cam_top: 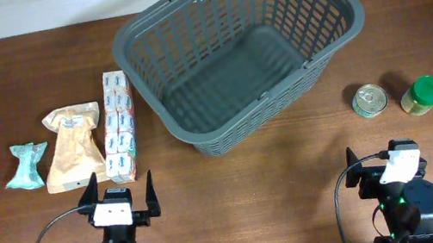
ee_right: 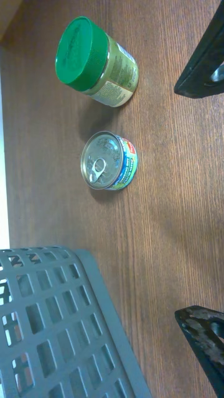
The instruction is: Pack container
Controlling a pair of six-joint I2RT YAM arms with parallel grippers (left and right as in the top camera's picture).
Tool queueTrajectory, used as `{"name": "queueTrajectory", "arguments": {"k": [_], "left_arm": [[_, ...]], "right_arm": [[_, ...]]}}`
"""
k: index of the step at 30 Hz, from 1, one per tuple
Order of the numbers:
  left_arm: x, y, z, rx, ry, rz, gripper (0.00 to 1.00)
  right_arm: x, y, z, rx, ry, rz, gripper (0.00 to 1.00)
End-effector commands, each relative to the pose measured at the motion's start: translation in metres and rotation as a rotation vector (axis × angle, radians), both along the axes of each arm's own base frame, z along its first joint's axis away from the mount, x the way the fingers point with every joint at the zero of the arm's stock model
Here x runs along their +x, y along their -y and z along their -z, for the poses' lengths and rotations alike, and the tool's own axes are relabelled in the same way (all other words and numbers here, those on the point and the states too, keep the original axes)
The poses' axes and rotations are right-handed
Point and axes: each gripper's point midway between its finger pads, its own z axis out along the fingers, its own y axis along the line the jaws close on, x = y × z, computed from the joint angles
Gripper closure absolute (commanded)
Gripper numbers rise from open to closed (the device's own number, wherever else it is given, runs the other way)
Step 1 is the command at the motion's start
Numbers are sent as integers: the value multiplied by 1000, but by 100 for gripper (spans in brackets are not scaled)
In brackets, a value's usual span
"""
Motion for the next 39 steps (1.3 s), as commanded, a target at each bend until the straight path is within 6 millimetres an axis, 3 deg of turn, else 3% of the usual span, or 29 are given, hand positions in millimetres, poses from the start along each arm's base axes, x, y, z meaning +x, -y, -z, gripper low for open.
{"name": "queueTrajectory", "arguments": {"k": [1,27,33,37,39], "left_arm": [[0,-1,2,1,-6,-5,1],[0,-1,2,1,-5,-5,1],[0,-1,-8,2,34,-4,1],[-1,2,3,-1,-15,9,1],[-6,12,-6,-8,-26,72,1]], "right_arm": [[0,-2,2,-4,0,-13,1],[0,-2,2,-4,0,-12,1],[0,-5,3,3,-6,-25,1],[5,-18,-9,148,56,-53,1],[5,-24,-18,308,82,-29,1]]}}
